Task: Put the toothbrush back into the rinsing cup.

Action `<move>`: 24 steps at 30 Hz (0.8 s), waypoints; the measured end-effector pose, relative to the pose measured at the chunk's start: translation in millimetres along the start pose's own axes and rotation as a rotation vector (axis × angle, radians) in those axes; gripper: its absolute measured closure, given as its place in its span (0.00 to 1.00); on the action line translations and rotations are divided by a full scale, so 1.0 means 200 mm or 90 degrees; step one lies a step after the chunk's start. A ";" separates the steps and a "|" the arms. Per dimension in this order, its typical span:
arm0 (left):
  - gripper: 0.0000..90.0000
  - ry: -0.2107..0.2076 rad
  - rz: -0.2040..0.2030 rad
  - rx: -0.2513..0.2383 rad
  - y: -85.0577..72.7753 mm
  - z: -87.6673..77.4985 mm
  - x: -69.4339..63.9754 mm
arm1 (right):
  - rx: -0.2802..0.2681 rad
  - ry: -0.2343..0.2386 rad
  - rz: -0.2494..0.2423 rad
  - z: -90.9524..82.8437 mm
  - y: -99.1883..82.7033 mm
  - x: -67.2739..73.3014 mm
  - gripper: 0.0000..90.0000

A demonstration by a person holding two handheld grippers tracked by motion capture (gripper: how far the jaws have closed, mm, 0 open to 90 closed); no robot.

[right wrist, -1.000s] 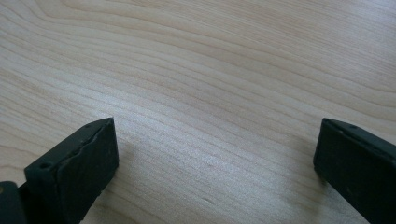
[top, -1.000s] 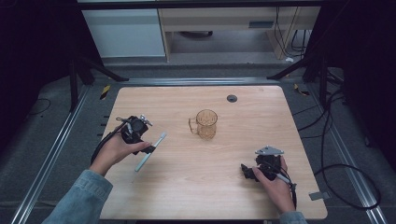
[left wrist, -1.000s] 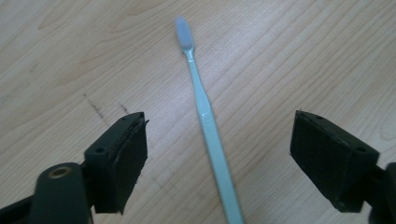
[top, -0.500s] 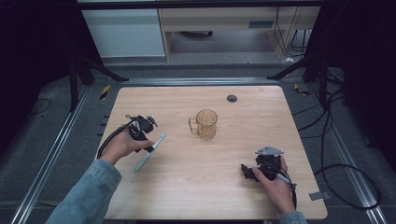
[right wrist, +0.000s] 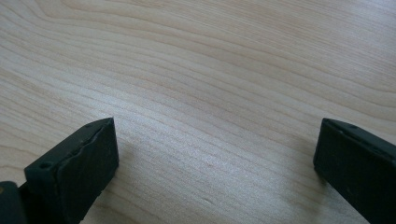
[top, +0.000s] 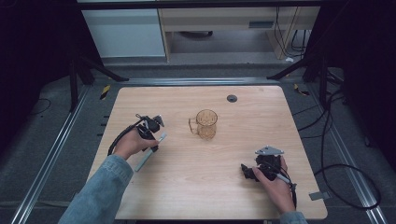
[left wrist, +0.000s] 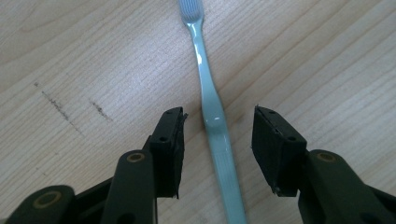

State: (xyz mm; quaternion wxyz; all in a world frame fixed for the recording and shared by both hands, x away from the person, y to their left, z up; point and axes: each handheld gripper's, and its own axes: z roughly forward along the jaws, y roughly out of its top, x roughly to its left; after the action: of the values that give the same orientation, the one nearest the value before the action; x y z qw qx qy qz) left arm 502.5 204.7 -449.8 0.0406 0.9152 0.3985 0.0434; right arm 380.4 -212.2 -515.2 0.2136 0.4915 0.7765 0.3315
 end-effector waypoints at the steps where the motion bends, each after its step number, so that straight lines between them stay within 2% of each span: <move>1: 0.60 0.001 -0.001 0.000 0.00 0.01 0.00 | 0.000 0.000 0.000 0.00 0.00 0.00 0.00; 5: 0.60 0.016 -0.008 -0.002 0.01 0.02 0.00 | 0.000 0.000 0.000 0.00 0.00 0.00 0.00; 9: 0.60 0.016 -0.014 0.004 0.02 0.04 0.01 | 0.000 0.000 0.000 0.00 0.00 0.00 0.00; 12: 0.61 0.012 -0.023 0.009 0.01 0.05 0.03 | 0.000 0.000 0.000 0.00 0.00 0.00 0.00; 16: 0.64 -0.003 -0.037 0.001 0.00 0.04 0.05 | 0.000 0.000 0.000 0.00 0.00 0.00 0.00; 24: 0.69 -0.013 -0.034 0.002 0.01 0.05 0.05 | 0.000 0.000 0.000 0.00 0.00 0.00 0.00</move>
State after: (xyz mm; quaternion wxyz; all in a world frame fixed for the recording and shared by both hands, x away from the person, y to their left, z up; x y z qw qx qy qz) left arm 511.4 210.2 -458.8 0.0442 0.9047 0.4225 0.0323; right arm 380.4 -212.2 -515.3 0.2136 0.4916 0.7764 0.3316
